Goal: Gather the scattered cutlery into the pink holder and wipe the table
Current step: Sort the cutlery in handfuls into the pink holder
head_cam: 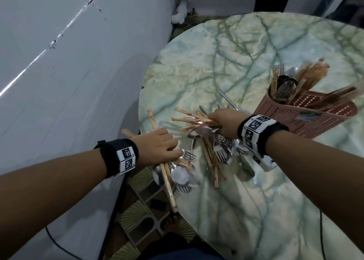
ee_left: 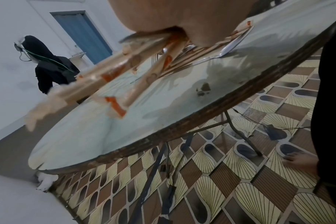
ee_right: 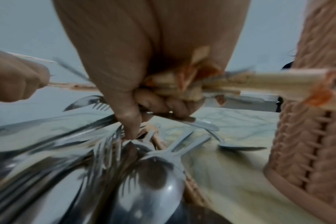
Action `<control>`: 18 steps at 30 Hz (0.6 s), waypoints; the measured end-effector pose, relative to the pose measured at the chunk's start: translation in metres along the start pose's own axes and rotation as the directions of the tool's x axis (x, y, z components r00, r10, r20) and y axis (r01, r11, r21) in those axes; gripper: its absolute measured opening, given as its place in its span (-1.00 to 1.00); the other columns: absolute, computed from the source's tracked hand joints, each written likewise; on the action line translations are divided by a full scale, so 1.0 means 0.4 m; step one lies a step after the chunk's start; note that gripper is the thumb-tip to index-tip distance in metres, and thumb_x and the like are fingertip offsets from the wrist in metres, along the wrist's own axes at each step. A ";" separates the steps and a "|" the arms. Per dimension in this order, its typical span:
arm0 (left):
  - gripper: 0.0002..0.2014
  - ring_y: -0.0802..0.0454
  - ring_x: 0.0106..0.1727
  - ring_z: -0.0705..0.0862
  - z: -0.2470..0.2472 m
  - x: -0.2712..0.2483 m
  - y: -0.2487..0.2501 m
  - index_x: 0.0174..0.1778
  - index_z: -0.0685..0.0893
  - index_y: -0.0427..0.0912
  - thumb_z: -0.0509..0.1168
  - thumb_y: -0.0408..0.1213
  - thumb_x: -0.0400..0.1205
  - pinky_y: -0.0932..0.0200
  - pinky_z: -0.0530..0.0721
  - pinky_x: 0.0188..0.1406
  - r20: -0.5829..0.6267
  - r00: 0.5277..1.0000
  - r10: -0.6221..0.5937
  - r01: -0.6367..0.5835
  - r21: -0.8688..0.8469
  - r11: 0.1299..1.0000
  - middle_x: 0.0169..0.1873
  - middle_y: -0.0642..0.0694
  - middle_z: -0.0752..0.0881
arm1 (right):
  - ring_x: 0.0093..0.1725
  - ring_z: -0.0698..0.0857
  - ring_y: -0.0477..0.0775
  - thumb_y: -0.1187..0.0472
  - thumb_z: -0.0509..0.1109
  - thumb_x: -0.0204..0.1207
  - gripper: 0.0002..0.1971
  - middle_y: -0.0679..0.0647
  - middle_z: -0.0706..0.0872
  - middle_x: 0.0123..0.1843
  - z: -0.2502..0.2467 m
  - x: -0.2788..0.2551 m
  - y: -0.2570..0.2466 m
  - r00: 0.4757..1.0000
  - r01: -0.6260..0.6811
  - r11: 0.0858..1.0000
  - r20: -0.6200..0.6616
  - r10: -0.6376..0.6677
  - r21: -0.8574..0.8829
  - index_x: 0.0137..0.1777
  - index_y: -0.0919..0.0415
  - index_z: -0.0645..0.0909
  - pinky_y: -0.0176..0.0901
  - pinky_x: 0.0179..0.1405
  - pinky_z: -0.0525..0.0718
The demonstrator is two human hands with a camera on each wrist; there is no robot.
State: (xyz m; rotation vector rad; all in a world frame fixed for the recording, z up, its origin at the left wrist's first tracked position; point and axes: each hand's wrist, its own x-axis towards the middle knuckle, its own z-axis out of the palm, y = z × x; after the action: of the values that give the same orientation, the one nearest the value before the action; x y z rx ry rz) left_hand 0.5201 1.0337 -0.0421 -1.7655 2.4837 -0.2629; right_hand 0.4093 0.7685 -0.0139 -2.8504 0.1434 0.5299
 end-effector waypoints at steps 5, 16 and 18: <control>-0.68 -0.05 -0.26 0.59 -0.001 0.038 -0.035 0.20 0.65 -0.13 0.48 -0.40 0.55 0.05 0.58 -0.08 0.065 0.997 0.046 -0.048 0.030 0.998 -0.22 -0.02 0.66 | 0.01 0.65 0.22 0.20 0.42 0.58 -0.87 0.02 0.49 -0.06 0.006 -0.001 0.025 0.990 -0.058 0.997 -0.125 0.065 0.054 0.08 0.09 0.58 -0.07 -0.09 0.50; -0.57 -0.10 -0.28 0.66 0.040 0.155 -0.065 0.21 0.64 -0.15 0.56 -0.41 0.44 0.03 0.58 -0.12 0.038 0.999 -0.002 0.003 -0.042 0.999 -0.25 -0.05 0.72 | -0.04 0.66 0.26 0.18 0.32 0.59 -0.80 0.06 0.58 -0.01 -0.025 -0.024 0.061 0.933 -0.256 0.962 -0.236 0.272 0.095 0.18 0.01 0.46 0.08 -0.11 0.70; -0.55 -0.09 -0.26 0.67 0.039 0.162 -0.068 0.23 0.69 -0.12 0.57 -0.41 0.43 0.03 0.59 -0.10 0.017 1.000 -0.016 0.016 -0.042 0.999 -0.23 -0.06 0.72 | -0.09 0.63 0.26 0.17 0.34 0.59 -0.79 0.06 0.48 0.02 -0.022 -0.030 0.068 0.921 -0.260 0.954 -0.260 0.291 0.148 0.20 0.00 0.51 0.02 -0.14 0.64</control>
State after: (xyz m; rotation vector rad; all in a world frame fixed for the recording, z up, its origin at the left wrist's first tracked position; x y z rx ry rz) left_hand 0.5264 0.9624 -0.0503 -1.7963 2.4824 -0.1979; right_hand 0.3974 0.7406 -0.0073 -2.7939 0.6137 0.1561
